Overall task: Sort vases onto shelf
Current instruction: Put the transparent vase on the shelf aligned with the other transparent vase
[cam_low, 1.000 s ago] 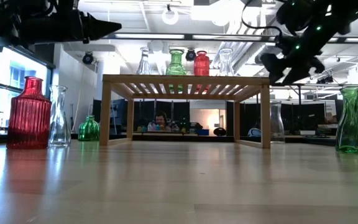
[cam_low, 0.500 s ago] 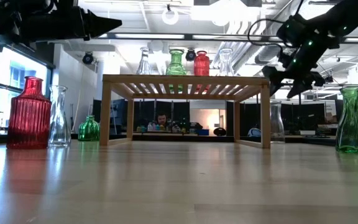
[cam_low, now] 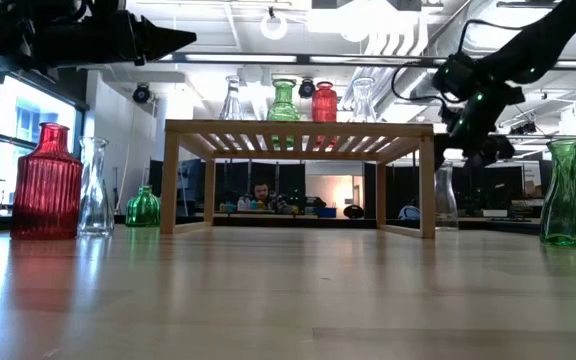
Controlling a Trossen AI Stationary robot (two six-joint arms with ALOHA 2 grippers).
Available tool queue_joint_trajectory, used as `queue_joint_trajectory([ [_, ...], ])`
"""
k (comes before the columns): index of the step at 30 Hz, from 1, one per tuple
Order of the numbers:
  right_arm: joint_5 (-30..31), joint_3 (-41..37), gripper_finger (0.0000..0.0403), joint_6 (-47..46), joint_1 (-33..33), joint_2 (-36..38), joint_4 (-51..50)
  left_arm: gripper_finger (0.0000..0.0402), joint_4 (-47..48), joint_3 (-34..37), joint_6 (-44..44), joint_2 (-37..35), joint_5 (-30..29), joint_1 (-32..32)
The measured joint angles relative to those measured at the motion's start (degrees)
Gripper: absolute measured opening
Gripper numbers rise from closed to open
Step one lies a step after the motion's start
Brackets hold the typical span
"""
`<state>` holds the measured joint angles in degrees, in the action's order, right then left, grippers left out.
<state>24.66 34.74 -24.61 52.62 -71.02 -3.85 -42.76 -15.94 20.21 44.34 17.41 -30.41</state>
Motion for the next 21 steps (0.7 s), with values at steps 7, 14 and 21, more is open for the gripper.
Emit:
queue_joint_trajectory([
  [7,1.8,0.0,0.0300,0.5,0.0,-5.0,4.1,0.0000,0.0,0.0,0.0,0.0,0.0,0.0],
  [14,1.8,0.0,0.0227,0.6,0.0,-5.8,4.6,0.0000,0.1,0.0,0.0,0.0,0.0,0.0],
  [21,3.0,0.0,0.0122,3.4,0.0,-5.8,4.6,0.0000,0.1,0.0,0.0,0.0,0.0,0.0],
])
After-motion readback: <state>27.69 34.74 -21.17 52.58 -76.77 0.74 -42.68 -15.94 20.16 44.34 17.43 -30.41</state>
